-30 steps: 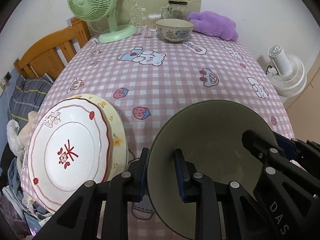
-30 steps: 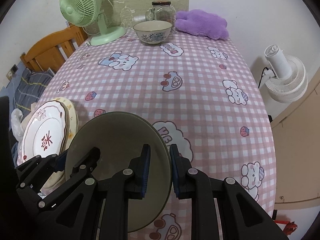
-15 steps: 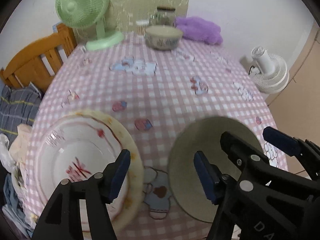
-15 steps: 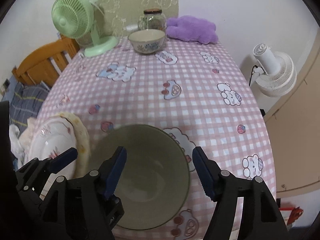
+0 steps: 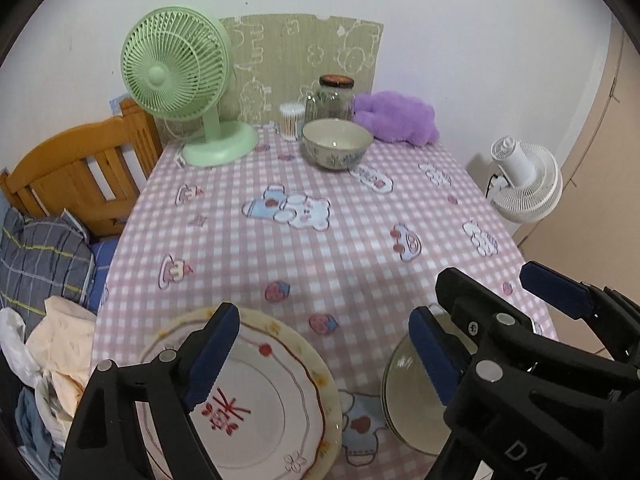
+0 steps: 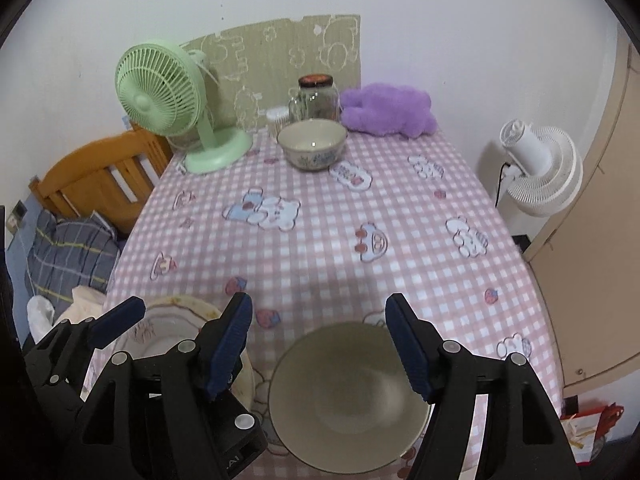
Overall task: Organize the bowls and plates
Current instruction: 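Lower the bowl onto the table beside the plates and open the right gripper, then move the right gripper to the blue-patterned bowl by the jar and grasp its rim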
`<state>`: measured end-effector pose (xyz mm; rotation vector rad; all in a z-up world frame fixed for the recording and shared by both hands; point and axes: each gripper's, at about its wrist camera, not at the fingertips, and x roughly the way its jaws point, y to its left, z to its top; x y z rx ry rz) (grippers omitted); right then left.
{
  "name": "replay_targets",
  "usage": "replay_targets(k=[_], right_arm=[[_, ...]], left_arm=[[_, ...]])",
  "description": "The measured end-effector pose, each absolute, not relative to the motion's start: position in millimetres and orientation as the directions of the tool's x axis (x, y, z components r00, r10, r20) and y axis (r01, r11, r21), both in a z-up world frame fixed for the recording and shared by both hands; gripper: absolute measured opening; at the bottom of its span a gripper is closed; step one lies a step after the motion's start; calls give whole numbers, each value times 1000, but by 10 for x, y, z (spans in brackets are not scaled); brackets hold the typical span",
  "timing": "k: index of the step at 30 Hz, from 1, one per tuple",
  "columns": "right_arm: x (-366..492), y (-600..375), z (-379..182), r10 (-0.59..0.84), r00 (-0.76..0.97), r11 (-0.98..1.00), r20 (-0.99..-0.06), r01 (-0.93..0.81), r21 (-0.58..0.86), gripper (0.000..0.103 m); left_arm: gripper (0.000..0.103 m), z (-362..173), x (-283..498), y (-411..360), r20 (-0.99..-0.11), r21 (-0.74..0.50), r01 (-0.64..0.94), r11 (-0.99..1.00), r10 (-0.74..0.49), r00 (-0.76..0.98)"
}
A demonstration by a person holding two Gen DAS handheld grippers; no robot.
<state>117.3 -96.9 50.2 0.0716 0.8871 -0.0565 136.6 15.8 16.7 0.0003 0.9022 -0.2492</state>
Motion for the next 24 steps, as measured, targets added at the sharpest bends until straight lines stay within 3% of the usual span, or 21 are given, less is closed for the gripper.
replay_targets(k=[6, 24], right_arm=[[1342, -999, 669, -36, 653, 997, -756, 76, 19, 72], [2423, -1569, 846, 103, 690, 995, -716, -74, 72, 72]], left_arm=[[88, 331, 1546, 93, -754, -89, 196, 977, -194, 627], [88, 505, 2475, -480, -727, -38, 21, 999, -42, 685]])
